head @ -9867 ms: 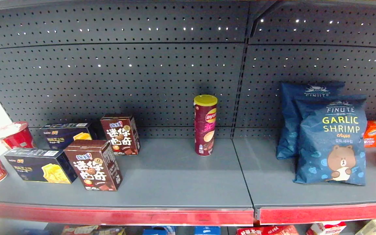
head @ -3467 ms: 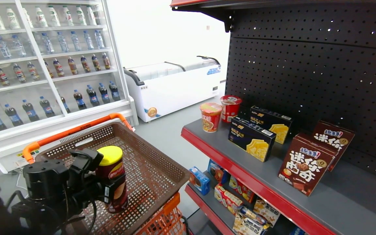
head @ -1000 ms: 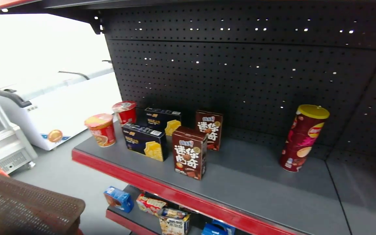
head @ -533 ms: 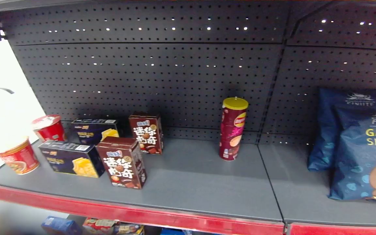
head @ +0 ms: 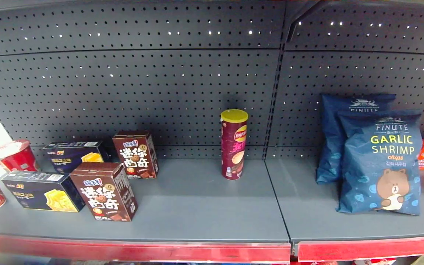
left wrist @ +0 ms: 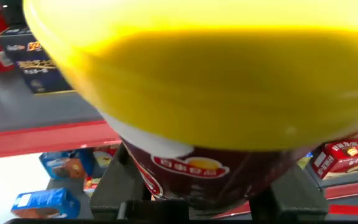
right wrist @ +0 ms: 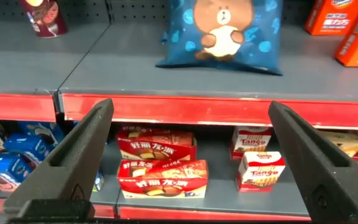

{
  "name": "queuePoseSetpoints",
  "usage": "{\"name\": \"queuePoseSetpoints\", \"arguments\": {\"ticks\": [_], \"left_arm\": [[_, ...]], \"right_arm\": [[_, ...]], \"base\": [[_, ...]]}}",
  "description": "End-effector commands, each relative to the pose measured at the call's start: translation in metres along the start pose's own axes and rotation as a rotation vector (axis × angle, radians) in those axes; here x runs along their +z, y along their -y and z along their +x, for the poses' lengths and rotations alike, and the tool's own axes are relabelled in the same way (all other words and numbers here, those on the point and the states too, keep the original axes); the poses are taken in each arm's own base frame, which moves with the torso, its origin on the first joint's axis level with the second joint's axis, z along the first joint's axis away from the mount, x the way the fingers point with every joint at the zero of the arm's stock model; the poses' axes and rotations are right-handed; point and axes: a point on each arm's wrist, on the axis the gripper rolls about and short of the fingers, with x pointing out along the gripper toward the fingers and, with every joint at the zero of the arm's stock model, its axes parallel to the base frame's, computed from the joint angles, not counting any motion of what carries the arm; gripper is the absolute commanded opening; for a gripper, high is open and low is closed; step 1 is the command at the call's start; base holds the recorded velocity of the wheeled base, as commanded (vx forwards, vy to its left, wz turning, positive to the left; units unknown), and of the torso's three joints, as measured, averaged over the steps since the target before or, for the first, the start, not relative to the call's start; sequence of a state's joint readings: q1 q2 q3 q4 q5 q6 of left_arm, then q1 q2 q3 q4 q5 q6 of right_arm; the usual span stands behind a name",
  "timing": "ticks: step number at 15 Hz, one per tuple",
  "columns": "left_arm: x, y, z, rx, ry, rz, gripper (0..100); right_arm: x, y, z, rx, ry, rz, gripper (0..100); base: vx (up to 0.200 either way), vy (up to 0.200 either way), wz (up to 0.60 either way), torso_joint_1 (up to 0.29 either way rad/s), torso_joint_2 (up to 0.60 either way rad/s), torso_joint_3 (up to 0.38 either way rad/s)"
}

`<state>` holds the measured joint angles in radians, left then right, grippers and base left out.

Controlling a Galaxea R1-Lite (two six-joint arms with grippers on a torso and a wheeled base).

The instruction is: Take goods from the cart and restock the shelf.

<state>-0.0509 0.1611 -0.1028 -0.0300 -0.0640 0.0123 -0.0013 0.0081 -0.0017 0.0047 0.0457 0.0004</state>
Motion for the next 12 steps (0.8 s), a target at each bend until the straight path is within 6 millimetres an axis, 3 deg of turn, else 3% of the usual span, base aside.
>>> {"name": "queuePoseSetpoints", "arguments": {"ticks": [1, 5, 8, 9, 10, 11, 12], "left_arm": [[0.0, 0.0, -0.006, 0.036, 0.045, 0.002, 0], [0.012, -0.001, -0.02, 0.094, 0.031, 0.011, 0], [0.011, -0.001, -0.02, 0.097, 0.018, 0.02, 0], [0.009, -0.001, -0.019, 0.097, 0.012, 0.022, 0], [0.01, -0.001, -0.019, 0.097, 0.017, 0.028, 0], [0.009, -0.001, -0.019, 0.095, 0.012, 0.038, 0], [0.002, -0.001, -0.016, 0.09, -0.015, 0.049, 0]], "right_arm": [[0.0, 0.0, 0.0, 0.002, 0.0, -0.004, 100], [0.0, 0.0, 0.0, 0.003, -0.003, 0.0, 100], [0.0, 0.0, 0.0, 0.002, -0.012, 0.002, 100], [0.011, 0.0, -0.003, 0.011, 0.036, -0.016, 100], [0.099, -0.001, -0.006, 0.021, 0.118, 0.01, 100], [0.12, 0.0, 0.021, 0.04, -0.004, 0.055, 100], [0.135, 0.0, 0.03, 0.116, 0.022, 0.041, 100]], "base": [[0.0, 0.0, 0.0, 0.0, 0.0, 0.0], [0.0, 0.0, 0.0, 0.0, 0.0, 0.0], [0.0, 0.0, 0.0, 0.0, 0.0, 0.0], [0.0, 0.0, 0.0, 0.0, 0.0, 0.0], [0.0, 0.0, 0.0, 0.0, 0.0, 0.0], [0.0, 0.0, 0.0, 0.0, 0.0, 0.0], [0.0, 0.0, 0.0, 0.0, 0.0, 0.0]]}}
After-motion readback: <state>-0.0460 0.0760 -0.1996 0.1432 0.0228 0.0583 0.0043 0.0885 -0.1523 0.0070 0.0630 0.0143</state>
